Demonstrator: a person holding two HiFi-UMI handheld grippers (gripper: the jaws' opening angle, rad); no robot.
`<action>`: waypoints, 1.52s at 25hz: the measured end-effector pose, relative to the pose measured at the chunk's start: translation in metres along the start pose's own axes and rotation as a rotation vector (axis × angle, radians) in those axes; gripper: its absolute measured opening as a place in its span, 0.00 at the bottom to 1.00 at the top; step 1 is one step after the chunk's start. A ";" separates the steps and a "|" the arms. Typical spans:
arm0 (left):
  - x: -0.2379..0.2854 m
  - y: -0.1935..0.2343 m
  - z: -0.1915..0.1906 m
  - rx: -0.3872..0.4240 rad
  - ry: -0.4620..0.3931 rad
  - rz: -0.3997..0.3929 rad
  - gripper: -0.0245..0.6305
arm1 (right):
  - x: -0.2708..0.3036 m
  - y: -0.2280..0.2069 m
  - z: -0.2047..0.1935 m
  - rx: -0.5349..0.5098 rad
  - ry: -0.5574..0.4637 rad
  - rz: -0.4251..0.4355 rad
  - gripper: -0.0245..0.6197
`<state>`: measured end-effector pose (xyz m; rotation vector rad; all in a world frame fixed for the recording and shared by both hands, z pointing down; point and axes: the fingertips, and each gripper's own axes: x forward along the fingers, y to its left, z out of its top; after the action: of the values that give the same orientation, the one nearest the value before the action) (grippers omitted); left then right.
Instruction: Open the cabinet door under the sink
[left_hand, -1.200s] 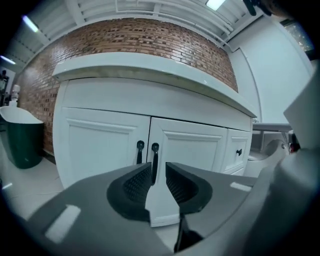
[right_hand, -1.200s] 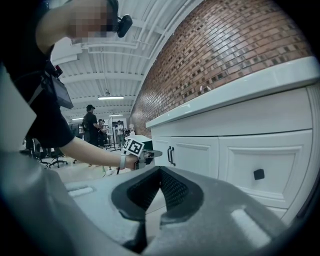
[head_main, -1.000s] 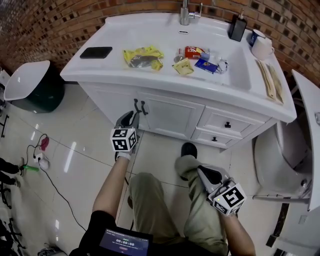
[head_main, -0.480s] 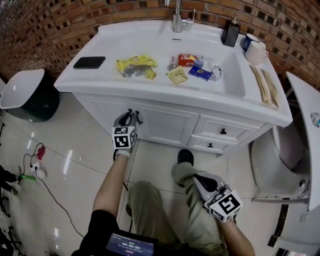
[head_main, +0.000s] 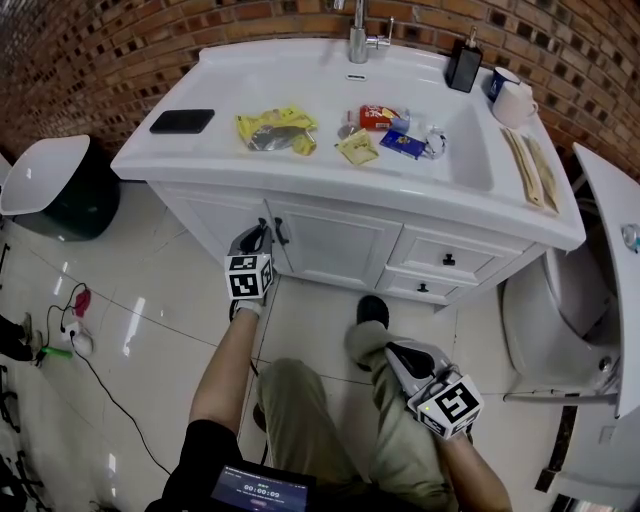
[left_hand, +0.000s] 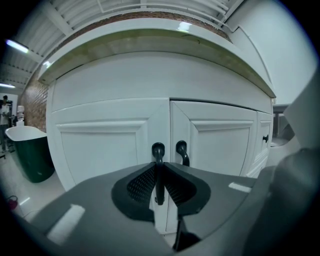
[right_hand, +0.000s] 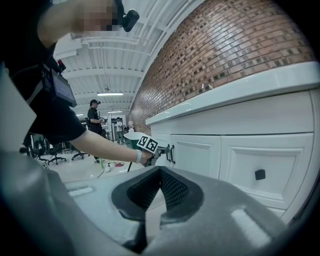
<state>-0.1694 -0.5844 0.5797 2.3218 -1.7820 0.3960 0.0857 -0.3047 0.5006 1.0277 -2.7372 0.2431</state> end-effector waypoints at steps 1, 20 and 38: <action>-0.003 0.000 -0.001 -0.002 -0.003 0.001 0.13 | 0.001 0.001 0.000 -0.003 0.001 0.002 0.02; -0.068 0.011 -0.025 -0.018 0.000 -0.026 0.13 | 0.049 0.049 0.001 -0.045 0.041 0.076 0.02; -0.131 0.039 -0.051 0.017 0.016 -0.071 0.12 | 0.125 0.126 -0.007 -0.091 0.111 0.187 0.02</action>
<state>-0.2441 -0.4592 0.5849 2.3794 -1.6895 0.4191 -0.0889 -0.2885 0.5286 0.7139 -2.7159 0.1966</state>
